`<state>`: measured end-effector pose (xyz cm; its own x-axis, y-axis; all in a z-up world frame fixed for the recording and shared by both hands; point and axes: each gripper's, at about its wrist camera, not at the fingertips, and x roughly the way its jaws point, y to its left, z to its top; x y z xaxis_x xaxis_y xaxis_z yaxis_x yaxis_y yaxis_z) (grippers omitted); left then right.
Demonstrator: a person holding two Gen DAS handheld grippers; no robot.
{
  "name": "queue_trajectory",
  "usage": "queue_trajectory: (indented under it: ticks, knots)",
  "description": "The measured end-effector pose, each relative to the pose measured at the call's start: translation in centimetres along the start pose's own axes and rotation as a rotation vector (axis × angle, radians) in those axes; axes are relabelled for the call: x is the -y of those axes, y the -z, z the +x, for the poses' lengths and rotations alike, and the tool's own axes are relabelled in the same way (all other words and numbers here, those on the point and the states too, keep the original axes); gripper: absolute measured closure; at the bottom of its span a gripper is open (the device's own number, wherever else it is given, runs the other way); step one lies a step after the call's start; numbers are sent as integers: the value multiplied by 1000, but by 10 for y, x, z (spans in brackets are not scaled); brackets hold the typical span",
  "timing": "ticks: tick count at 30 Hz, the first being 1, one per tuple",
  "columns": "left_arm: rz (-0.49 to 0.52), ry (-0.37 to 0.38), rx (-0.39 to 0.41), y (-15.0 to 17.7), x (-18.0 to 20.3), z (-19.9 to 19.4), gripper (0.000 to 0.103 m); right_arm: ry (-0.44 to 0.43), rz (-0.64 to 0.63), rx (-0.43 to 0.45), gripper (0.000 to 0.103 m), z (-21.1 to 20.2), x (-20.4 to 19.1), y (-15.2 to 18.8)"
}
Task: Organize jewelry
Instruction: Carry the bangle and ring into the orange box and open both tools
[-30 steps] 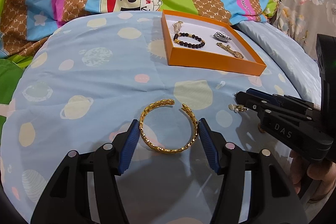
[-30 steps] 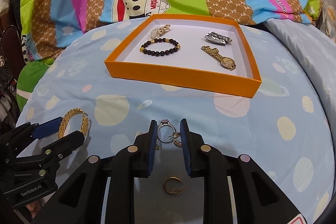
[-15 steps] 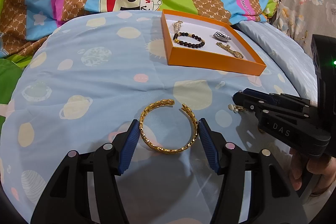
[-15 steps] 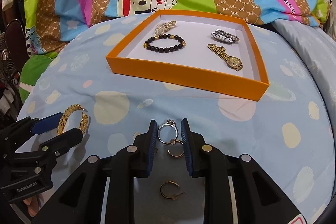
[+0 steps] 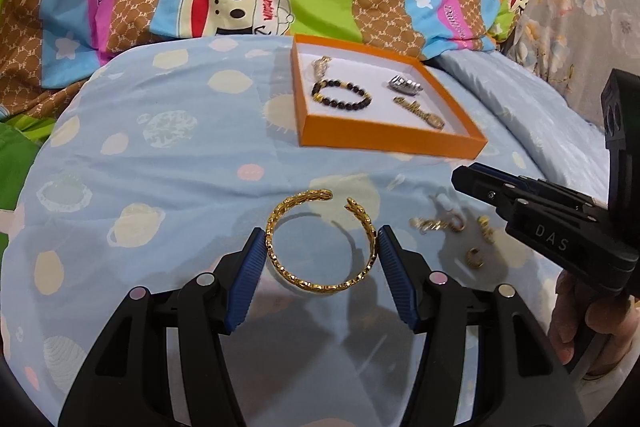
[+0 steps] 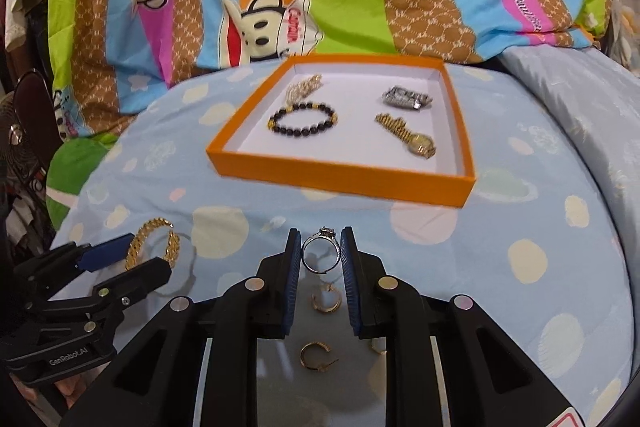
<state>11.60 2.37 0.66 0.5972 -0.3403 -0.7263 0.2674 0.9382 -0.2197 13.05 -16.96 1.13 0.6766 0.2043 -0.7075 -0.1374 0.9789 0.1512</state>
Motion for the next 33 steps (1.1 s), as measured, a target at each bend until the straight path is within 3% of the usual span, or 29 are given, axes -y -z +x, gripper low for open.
queue_trajectory:
  ticks: [7,15,22,33]
  knots:
    - [40,26,88,-51,18,-4,48,18,36,70,84,-4,25,-37]
    - [70,14,109,-101,33,48,48,-2,81,44,84,39,47,-62]
    - [71,-12,66,-103,30,89,48,-3,65,20,84,61,45,-59]
    - [105,-33,63,-97,30,101,47,-8,61,-8,84,75,44,-53]
